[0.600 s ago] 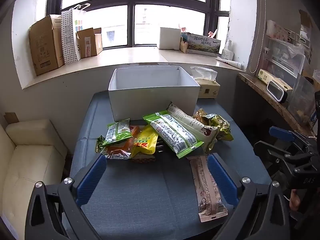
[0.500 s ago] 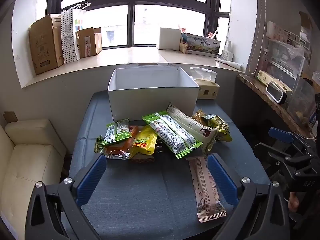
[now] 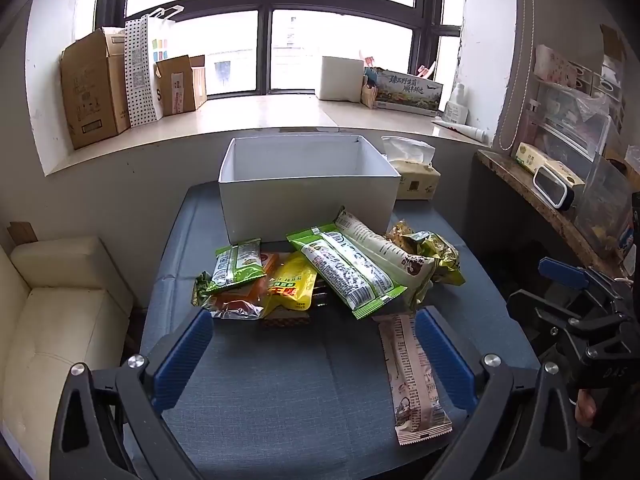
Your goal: Organize snacks
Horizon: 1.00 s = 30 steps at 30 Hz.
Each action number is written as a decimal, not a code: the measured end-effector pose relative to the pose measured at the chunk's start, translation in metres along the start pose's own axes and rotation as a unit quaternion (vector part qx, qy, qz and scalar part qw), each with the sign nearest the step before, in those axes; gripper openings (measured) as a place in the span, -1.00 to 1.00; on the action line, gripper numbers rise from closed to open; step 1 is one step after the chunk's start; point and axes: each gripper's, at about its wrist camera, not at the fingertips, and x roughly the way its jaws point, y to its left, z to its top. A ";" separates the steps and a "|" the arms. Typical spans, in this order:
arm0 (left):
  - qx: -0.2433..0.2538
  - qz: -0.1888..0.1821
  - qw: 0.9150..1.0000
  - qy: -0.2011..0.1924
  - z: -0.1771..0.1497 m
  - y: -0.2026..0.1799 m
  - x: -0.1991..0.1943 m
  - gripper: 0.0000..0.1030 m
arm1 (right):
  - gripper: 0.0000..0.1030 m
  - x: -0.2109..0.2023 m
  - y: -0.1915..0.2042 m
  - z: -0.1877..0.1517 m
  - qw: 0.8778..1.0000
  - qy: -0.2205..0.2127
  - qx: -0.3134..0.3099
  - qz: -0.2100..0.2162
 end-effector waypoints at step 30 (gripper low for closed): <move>0.002 -0.007 1.000 -0.002 -0.001 -0.003 -0.001 1.00 | 1.00 -0.002 0.003 -0.002 1.000 -0.011 -0.003 -0.005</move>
